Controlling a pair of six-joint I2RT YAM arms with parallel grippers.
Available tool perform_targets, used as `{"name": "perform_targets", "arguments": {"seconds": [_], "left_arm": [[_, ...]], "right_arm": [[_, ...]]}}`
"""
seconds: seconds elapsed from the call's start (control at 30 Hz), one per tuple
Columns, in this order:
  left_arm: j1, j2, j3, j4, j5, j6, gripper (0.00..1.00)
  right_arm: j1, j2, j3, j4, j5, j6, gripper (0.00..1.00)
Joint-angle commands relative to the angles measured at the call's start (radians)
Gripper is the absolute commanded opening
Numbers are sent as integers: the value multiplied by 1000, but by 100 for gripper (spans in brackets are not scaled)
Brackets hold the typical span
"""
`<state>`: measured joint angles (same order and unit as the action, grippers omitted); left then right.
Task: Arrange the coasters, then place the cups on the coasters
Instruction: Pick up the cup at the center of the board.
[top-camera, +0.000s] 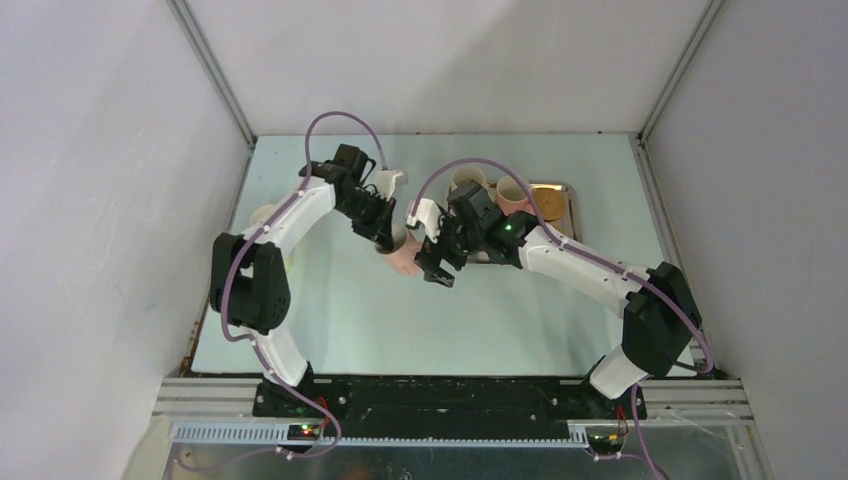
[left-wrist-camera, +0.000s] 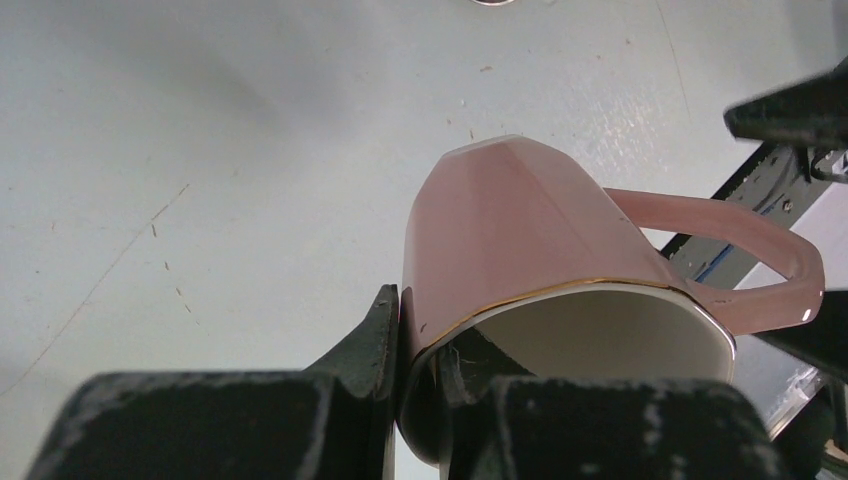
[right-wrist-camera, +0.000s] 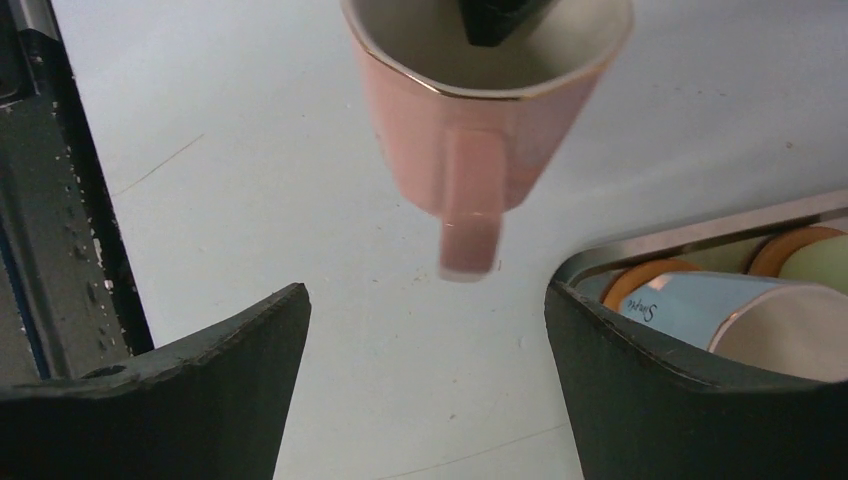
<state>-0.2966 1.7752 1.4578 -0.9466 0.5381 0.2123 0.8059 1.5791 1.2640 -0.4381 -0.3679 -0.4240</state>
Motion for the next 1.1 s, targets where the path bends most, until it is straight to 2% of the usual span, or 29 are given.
{"name": "perform_targets", "arguments": {"seconds": [0.0,0.2,0.33,0.53,0.6,0.67,0.7,0.73,0.77,0.8,0.87,0.9,0.93,0.97,1.0,1.03,1.07], "left_arm": [[-6,-120,0,0,96,32,0],[-75,-154,-9,-13,86,60,0],[-130,-175,-31,-3,65,62,0],[-142,-180,-50,13,52,66,0],[-142,-180,-55,19,58,64,0],[-143,-177,-58,26,65,62,0],[-143,-176,-59,28,66,60,1],[-144,-175,-59,32,68,60,3],[-144,-173,-59,35,69,58,5],[-144,-174,-60,40,70,58,10],[-145,-177,-65,48,73,56,17],[-144,-179,-66,49,74,53,27],[-144,-182,-66,52,67,51,38],[-144,-184,-68,54,63,47,58],[-144,-187,-70,58,51,46,69],[-144,-189,-71,59,47,43,91],[-144,-194,-71,60,34,43,95]], "right_arm": [[-1,-10,5,14,23,-14,92],[30,37,14,6,35,-13,89],[70,67,33,-19,68,-34,83],[138,95,35,-22,163,-79,75],[152,102,34,-19,185,-85,69],[161,106,34,-16,196,-93,53],[165,106,34,-14,202,-94,38],[166,106,34,-13,207,-94,29],[168,106,34,-10,218,-94,10],[167,105,34,-8,225,-94,1],[167,98,34,-6,246,-94,0],[168,96,34,-6,250,-96,0],[167,90,34,-5,258,-97,0],[167,88,34,-5,259,-98,0],[166,82,34,-5,263,-98,0],[165,78,34,-5,264,-98,0],[162,77,34,-5,263,-95,0]]}}
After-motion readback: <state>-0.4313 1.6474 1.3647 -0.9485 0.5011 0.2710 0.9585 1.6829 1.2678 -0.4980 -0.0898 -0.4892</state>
